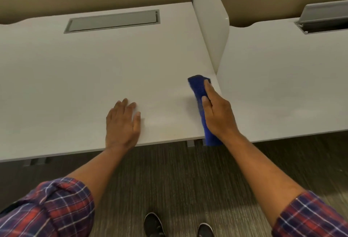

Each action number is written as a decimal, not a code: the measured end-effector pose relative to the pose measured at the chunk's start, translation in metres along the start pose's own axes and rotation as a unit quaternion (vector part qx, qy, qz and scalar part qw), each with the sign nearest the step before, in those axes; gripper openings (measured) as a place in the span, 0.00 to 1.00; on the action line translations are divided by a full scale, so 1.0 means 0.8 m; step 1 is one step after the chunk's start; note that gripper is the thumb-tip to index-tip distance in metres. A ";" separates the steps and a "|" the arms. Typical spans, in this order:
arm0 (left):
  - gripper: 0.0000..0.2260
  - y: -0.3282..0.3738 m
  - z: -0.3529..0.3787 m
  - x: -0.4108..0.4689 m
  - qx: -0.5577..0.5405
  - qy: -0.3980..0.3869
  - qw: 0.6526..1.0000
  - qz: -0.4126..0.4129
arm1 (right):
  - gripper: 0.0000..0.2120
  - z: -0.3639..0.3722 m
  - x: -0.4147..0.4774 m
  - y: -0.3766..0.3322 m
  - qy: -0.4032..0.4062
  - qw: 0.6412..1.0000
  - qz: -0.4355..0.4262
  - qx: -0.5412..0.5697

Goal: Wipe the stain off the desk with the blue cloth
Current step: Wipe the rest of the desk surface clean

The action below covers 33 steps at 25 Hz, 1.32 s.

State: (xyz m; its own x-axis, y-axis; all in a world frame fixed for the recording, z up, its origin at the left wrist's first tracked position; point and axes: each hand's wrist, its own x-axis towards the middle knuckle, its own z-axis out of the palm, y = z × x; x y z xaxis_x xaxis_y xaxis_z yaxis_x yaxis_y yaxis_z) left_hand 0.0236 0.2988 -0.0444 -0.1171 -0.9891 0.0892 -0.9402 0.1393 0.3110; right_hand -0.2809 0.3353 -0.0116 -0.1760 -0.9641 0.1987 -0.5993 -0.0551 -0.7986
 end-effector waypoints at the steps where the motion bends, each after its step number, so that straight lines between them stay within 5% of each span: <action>1: 0.26 0.000 -0.001 0.000 -0.002 -0.002 1.000 -0.001 | 0.26 0.003 0.001 0.004 -0.041 0.998 -0.011 -0.044; 5: 0.28 0.000 -0.001 -0.001 -0.021 -0.015 1.000 -0.006 | 0.31 0.039 -0.004 0.016 -0.165 0.931 -0.081 -0.316; 12: 0.31 -0.014 -0.017 0.010 -0.123 -0.065 0.990 -0.013 | 0.27 0.090 -0.022 -0.015 -0.133 0.942 -0.053 -0.305; 17: 0.33 -0.056 -0.049 0.025 -0.099 -0.064 0.993 0.027 | 0.28 0.172 -0.036 -0.078 -0.145 0.939 -0.071 -0.303; 22: 0.33 -0.155 -0.079 0.025 -0.063 0.006 0.998 -0.022 | 0.35 0.205 -0.045 -0.113 -0.173 0.920 -0.113 -0.334; 25: 0.33 -0.195 -0.081 0.020 -0.031 -0.022 0.999 -0.006 | 0.38 0.179 -0.043 -0.100 -0.114 0.913 -0.091 -0.381; 33: 0.32 -0.211 -0.067 0.017 -0.022 -0.042 0.999 0.026 | 0.38 0.221 -0.053 -0.102 -0.125 0.924 -0.042 -0.359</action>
State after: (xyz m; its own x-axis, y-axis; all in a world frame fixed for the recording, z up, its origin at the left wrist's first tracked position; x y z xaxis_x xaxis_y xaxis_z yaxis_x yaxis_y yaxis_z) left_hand 0.1976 0.2644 -0.0451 -0.1943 -0.9806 0.0274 -0.9175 0.1915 0.3487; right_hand -0.0865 0.3351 -0.0549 0.0260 -0.9991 0.0343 -0.9821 -0.0320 -0.1854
